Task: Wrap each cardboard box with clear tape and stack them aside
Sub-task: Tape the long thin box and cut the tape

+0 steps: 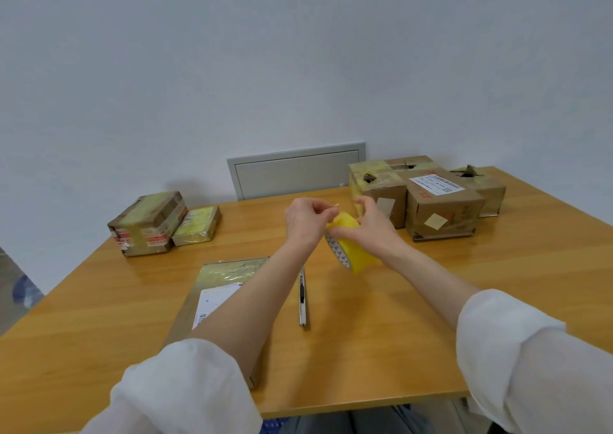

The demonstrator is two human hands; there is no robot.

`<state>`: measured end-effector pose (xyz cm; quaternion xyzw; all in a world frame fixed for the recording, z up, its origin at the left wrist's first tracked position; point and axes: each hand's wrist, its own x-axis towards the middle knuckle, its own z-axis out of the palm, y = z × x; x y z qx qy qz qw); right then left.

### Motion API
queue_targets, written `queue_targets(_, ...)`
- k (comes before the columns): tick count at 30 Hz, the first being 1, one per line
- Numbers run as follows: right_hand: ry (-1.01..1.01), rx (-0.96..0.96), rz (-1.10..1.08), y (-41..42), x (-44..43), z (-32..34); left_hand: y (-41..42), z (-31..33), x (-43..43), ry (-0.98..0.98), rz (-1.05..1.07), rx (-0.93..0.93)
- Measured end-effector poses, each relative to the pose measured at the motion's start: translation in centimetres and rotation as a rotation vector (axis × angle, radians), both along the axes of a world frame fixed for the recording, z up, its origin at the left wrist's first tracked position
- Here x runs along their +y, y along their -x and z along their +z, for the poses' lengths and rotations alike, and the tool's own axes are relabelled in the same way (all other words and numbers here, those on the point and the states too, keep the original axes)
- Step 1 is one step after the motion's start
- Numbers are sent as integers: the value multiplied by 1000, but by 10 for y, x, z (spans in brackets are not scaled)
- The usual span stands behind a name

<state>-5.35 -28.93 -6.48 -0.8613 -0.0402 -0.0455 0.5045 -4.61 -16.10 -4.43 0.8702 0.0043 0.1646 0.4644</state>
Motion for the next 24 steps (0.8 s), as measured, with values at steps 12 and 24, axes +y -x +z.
queue_targets(12, 765, -242, -29, 9, -17, -15, 12, -15, -1, -60, -106, 213)
queue_targets(24, 600, -196, 138, 34, 84, -5, 59, -11, 153, -414, 160, 349)
